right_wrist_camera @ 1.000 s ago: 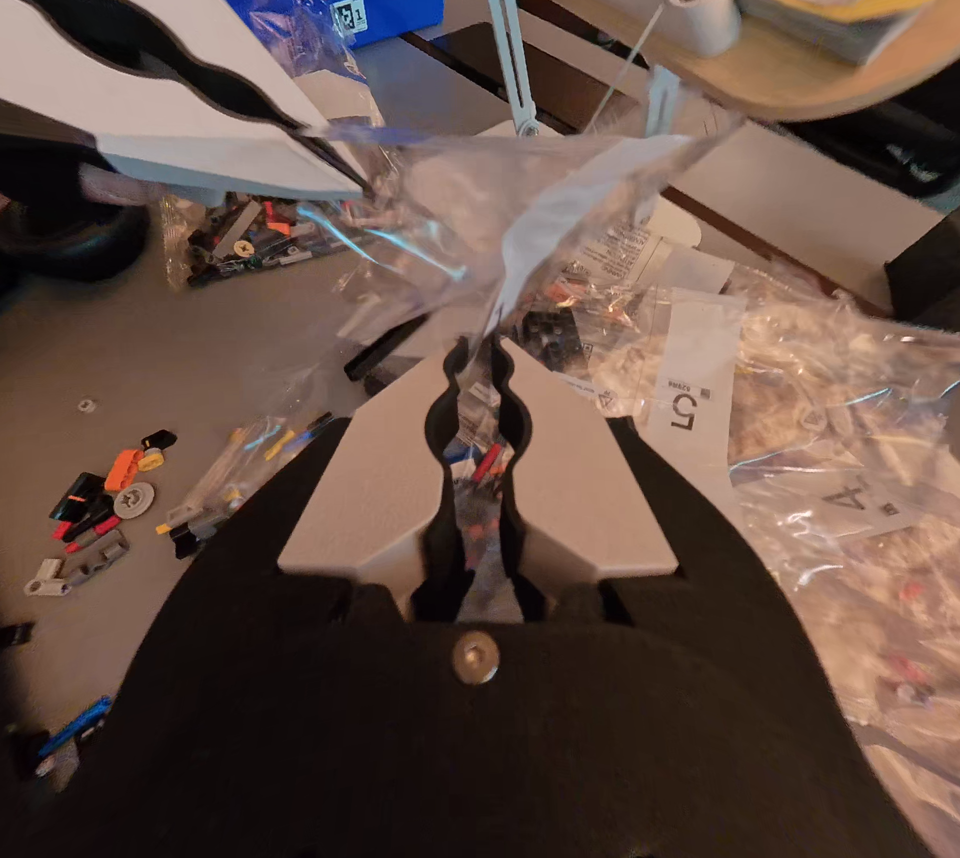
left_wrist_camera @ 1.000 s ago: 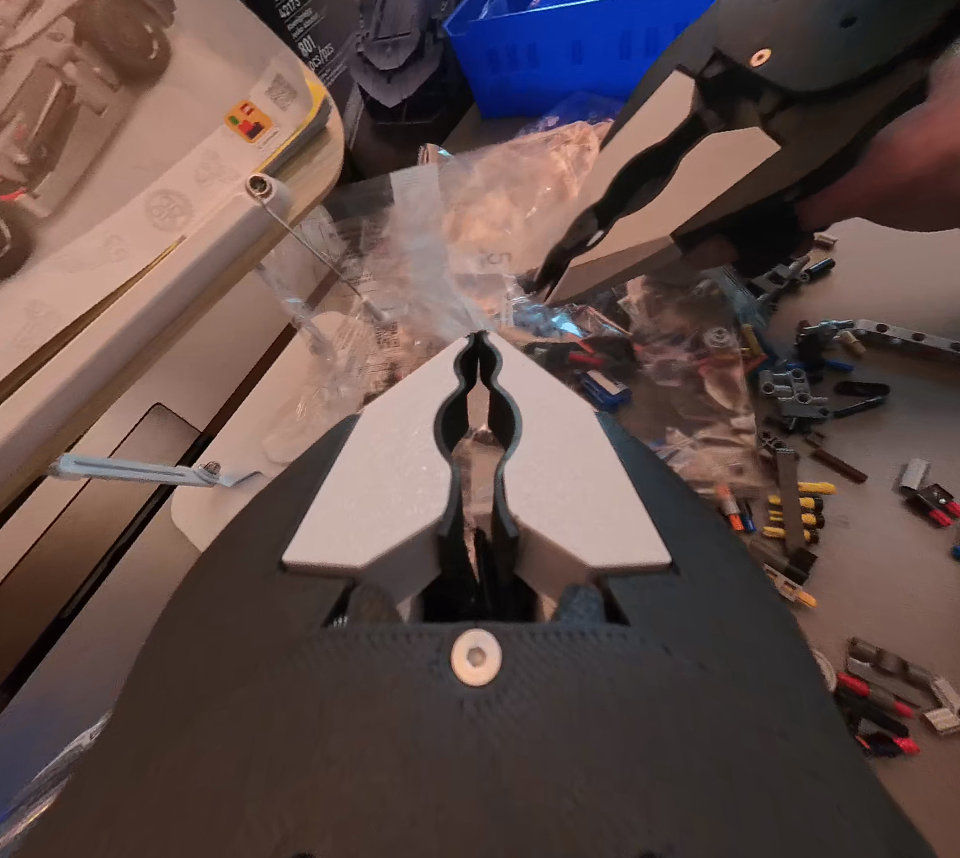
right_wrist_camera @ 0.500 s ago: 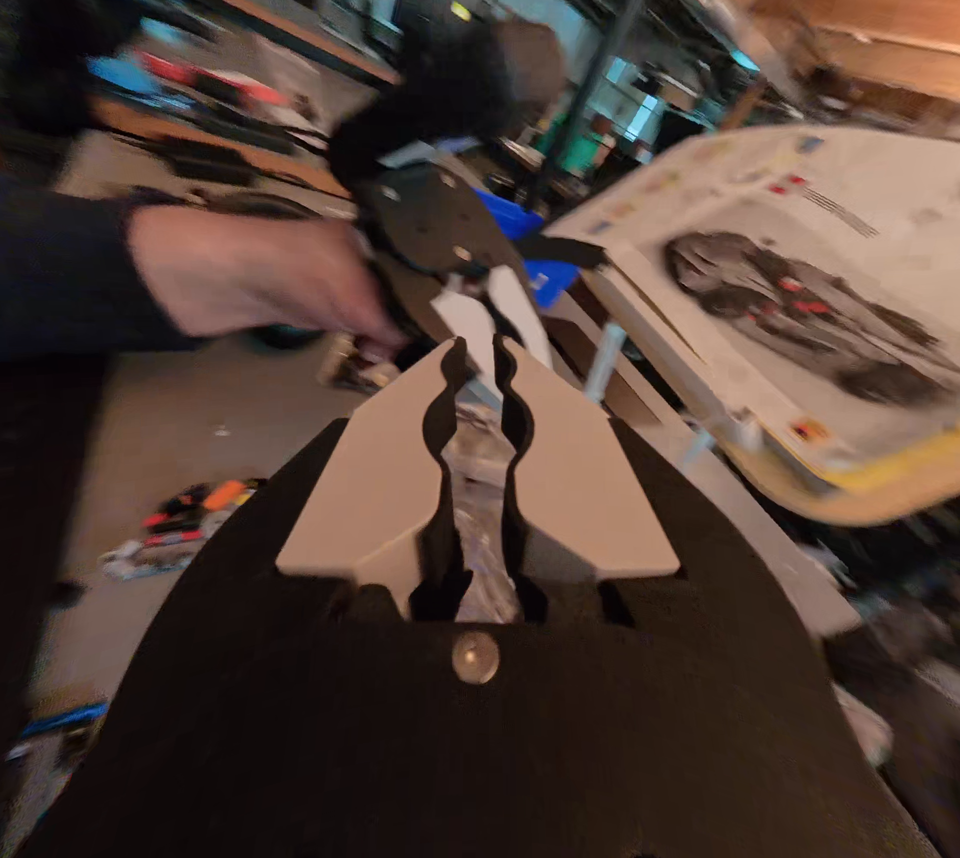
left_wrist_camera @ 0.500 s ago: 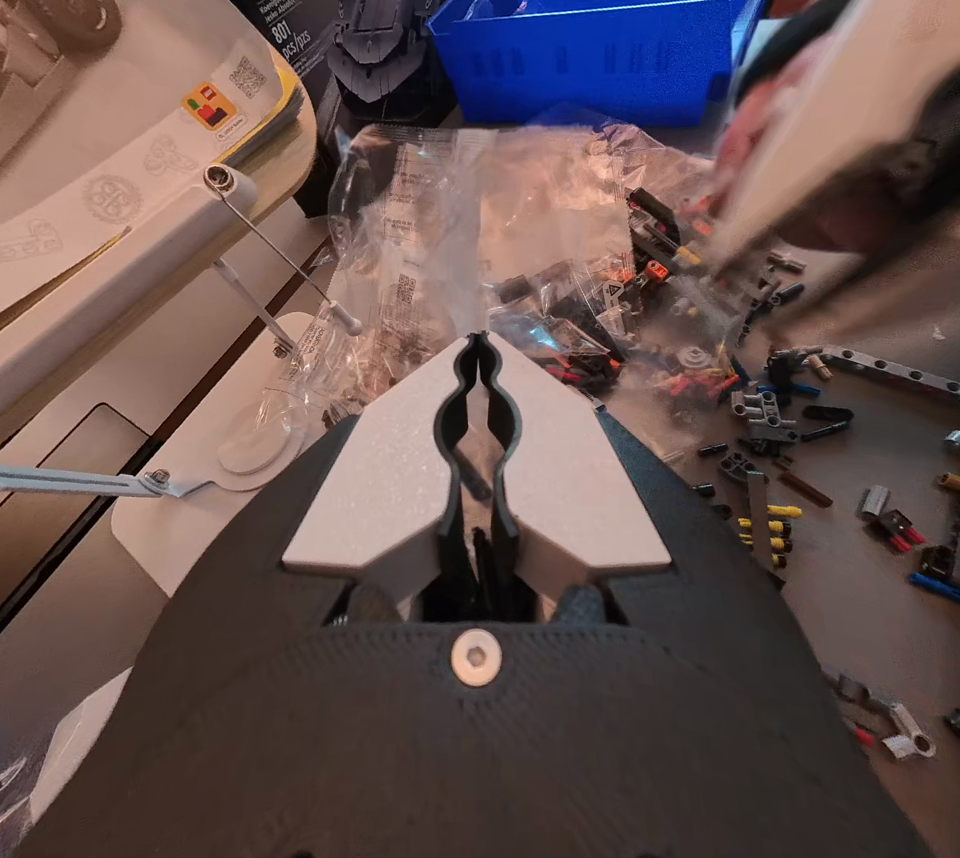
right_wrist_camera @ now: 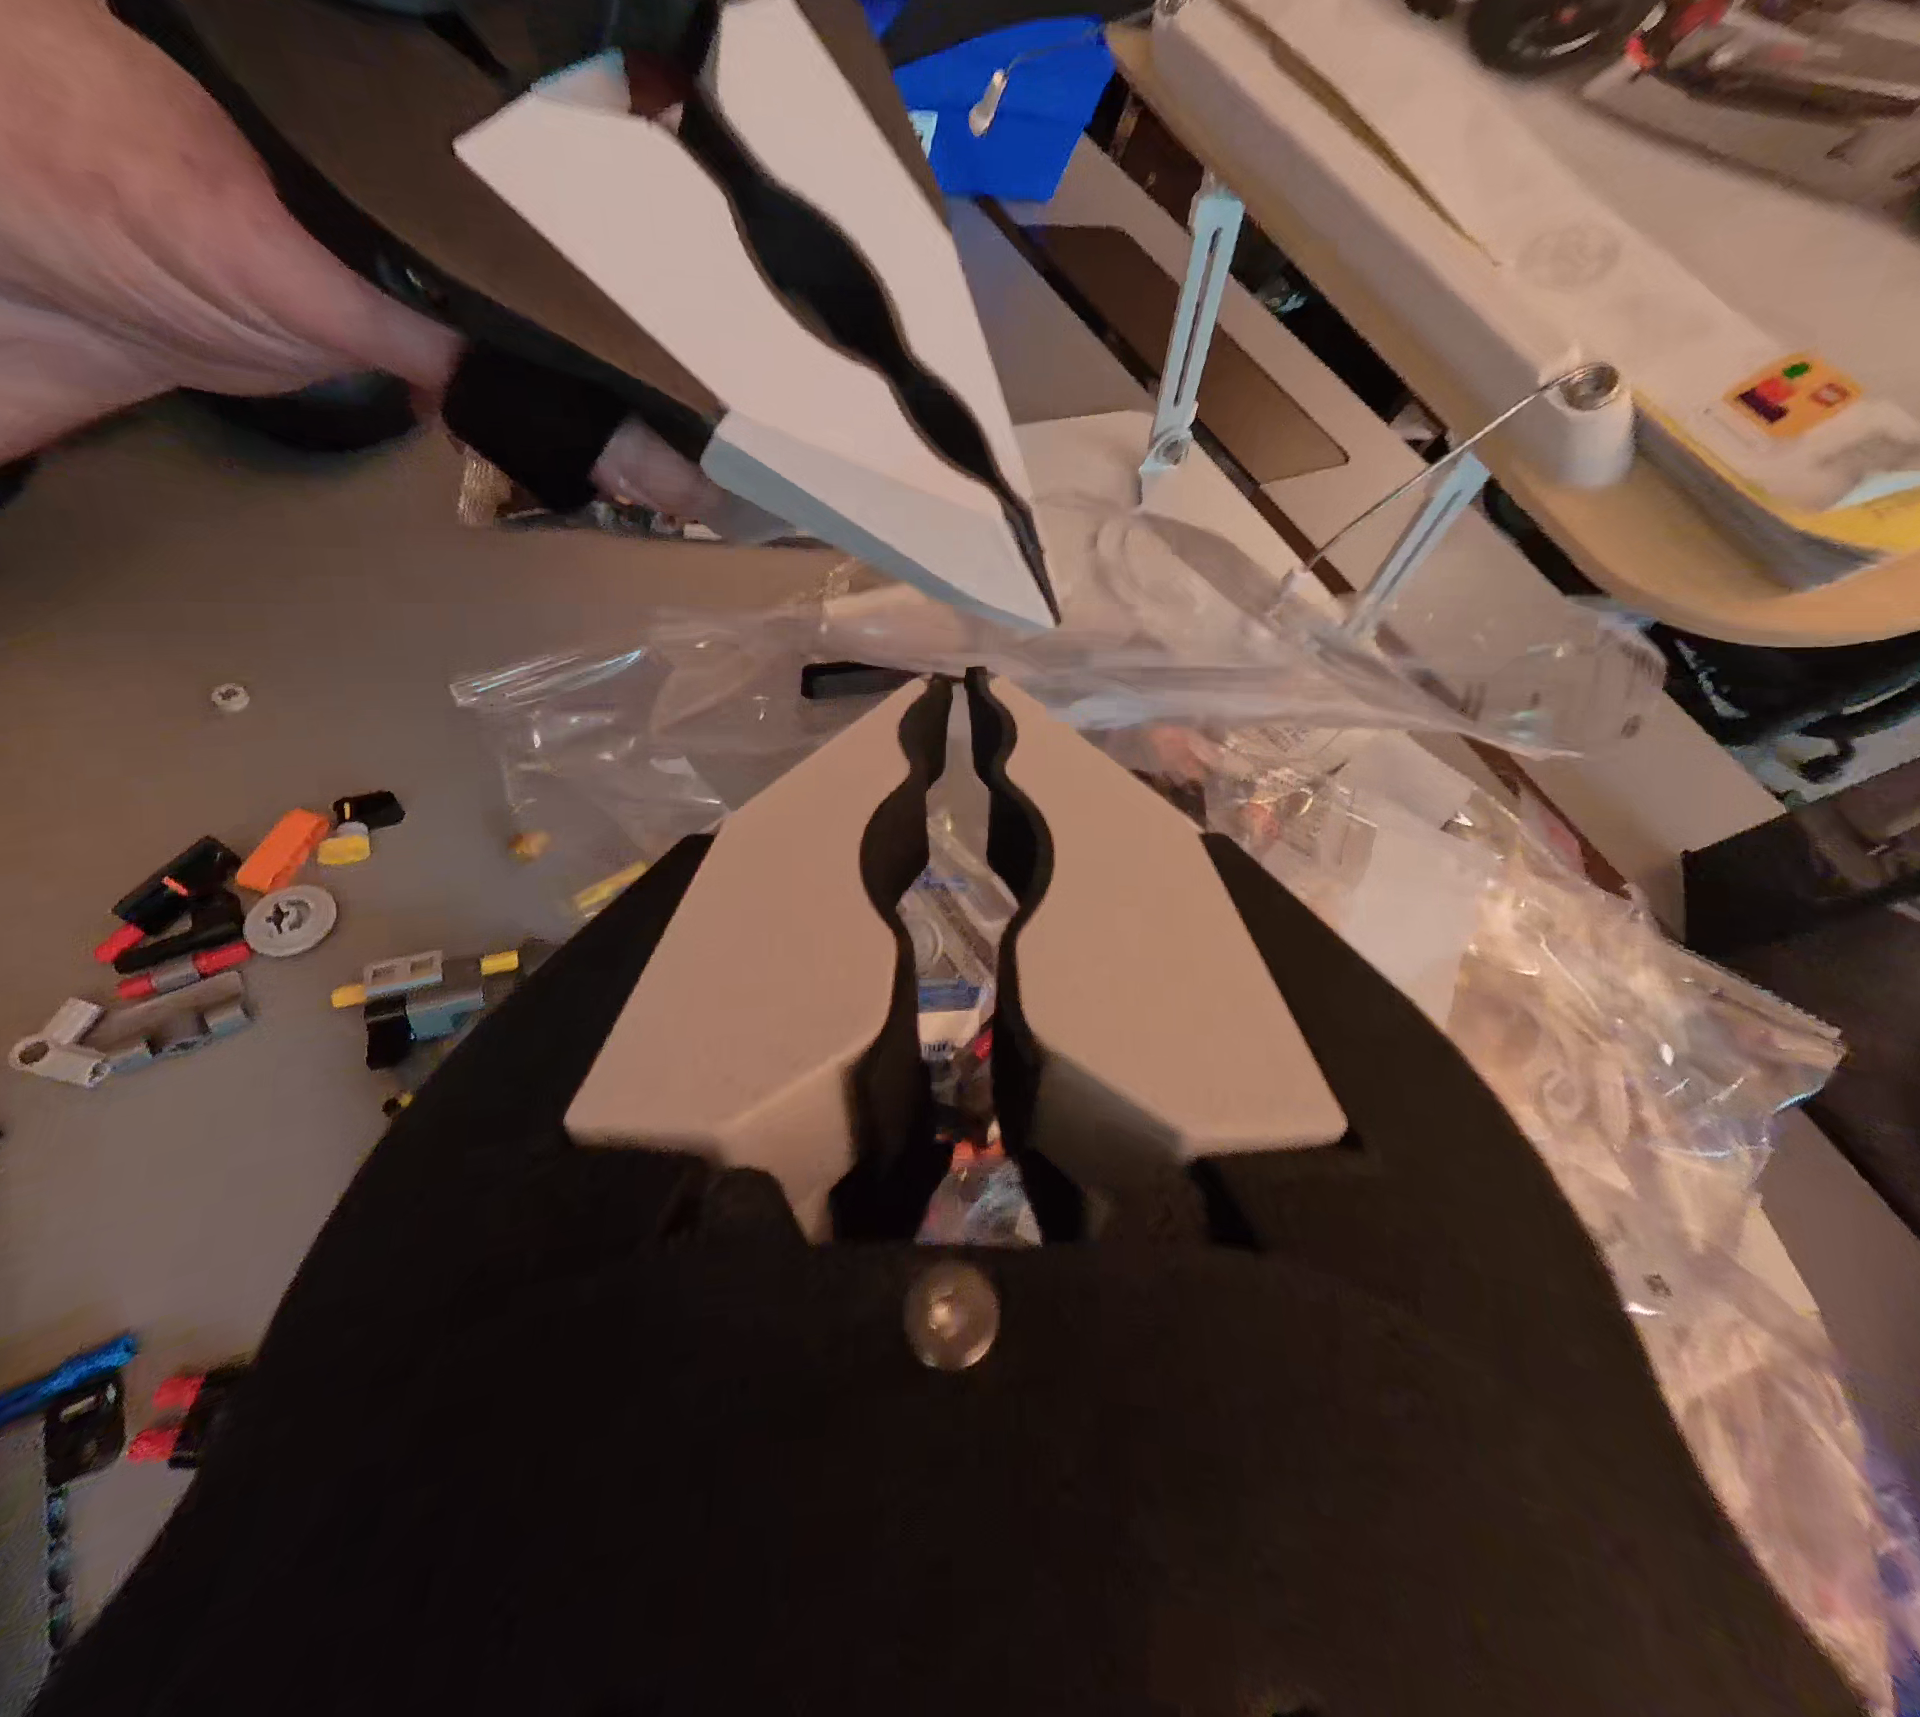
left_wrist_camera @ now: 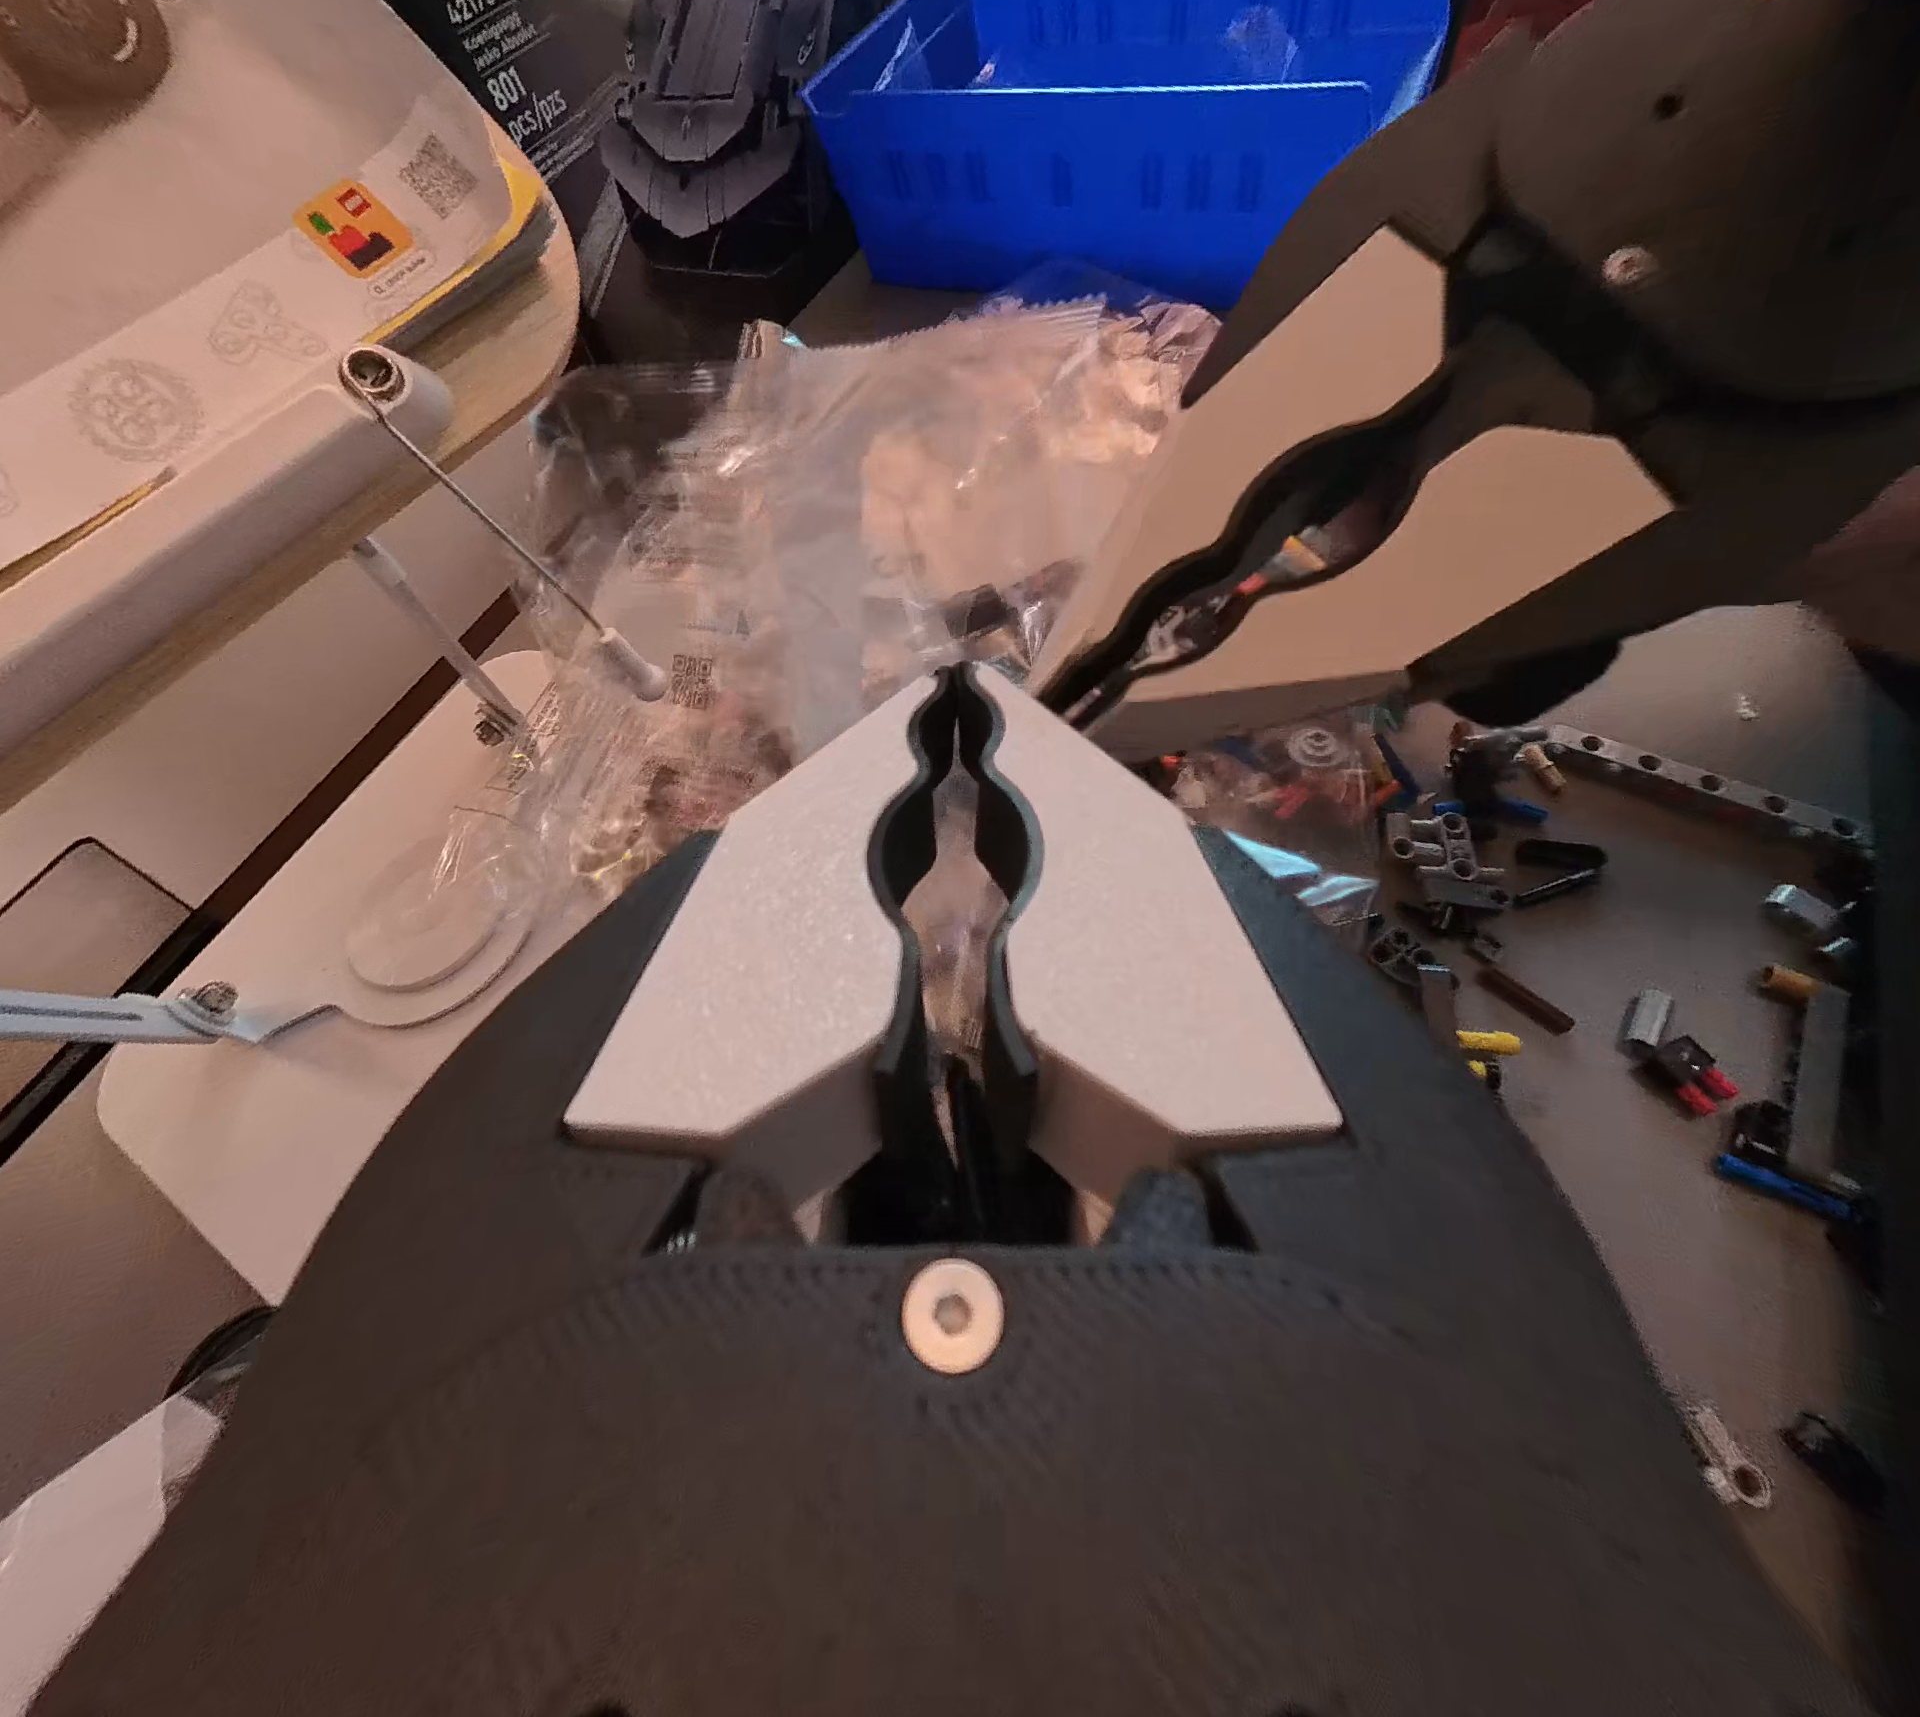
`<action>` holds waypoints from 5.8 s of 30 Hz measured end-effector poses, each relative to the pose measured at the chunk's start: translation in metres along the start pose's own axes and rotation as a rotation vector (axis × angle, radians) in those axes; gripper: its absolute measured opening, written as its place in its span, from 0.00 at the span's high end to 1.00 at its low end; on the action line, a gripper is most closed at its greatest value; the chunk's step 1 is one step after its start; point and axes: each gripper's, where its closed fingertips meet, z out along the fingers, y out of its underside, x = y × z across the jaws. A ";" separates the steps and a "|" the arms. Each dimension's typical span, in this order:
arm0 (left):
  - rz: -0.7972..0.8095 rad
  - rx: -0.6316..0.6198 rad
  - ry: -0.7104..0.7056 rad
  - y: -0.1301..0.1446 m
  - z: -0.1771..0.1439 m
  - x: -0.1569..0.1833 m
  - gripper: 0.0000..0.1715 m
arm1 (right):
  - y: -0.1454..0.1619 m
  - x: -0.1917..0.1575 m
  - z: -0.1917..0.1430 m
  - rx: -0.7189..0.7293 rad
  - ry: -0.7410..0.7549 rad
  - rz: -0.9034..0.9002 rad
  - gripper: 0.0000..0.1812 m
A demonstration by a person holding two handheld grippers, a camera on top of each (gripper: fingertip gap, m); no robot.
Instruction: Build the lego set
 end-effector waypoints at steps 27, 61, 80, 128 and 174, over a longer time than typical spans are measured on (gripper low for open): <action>-0.013 0.038 0.186 -0.010 0.006 0.040 1.00 | 0.033 0.019 0.026 -0.123 0.072 0.150 0.63; -0.129 0.072 0.008 -0.002 -0.027 -0.023 1.00 | 0.044 0.009 -0.044 -0.087 -0.206 0.123 0.99; -0.127 0.062 0.014 0.000 -0.023 -0.021 1.00 | 0.113 -0.079 -0.045 -0.458 -0.522 -0.050 0.95; -0.132 0.058 0.025 0.002 -0.020 -0.020 1.00 | 0.128 -0.078 -0.028 -0.525 -0.455 -0.030 0.99; -0.120 0.045 0.040 0.003 -0.017 -0.015 1.00 | 0.125 -0.121 -0.065 -0.512 -0.653 -0.110 1.00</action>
